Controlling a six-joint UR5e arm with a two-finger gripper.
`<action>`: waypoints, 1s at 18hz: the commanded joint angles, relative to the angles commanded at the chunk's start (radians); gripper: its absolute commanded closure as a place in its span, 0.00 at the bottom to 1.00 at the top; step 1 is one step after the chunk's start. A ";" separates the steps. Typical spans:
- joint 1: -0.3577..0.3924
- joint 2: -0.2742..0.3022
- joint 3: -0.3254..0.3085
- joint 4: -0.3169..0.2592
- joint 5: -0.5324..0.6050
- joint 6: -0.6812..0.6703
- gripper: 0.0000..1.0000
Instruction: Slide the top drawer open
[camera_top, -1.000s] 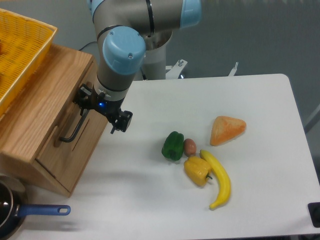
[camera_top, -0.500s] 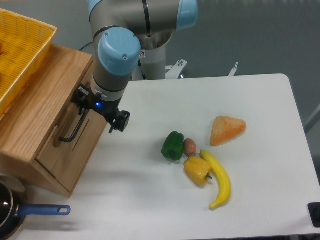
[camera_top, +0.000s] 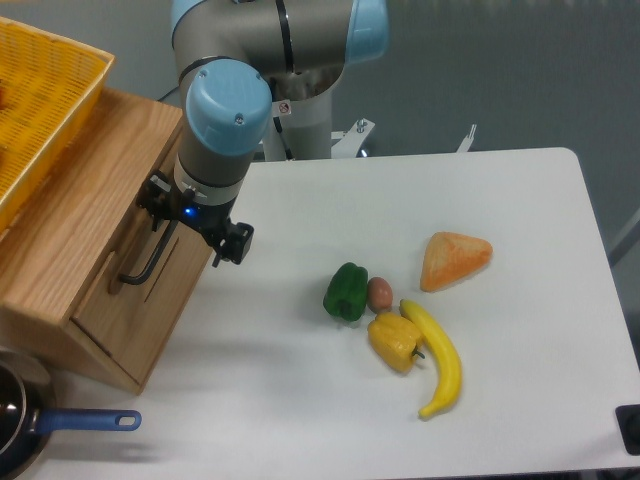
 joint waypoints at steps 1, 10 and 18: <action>0.000 0.000 0.000 0.000 0.000 0.000 0.00; 0.000 -0.005 -0.003 0.005 0.000 0.002 0.00; 0.002 -0.009 -0.002 0.005 0.024 0.003 0.00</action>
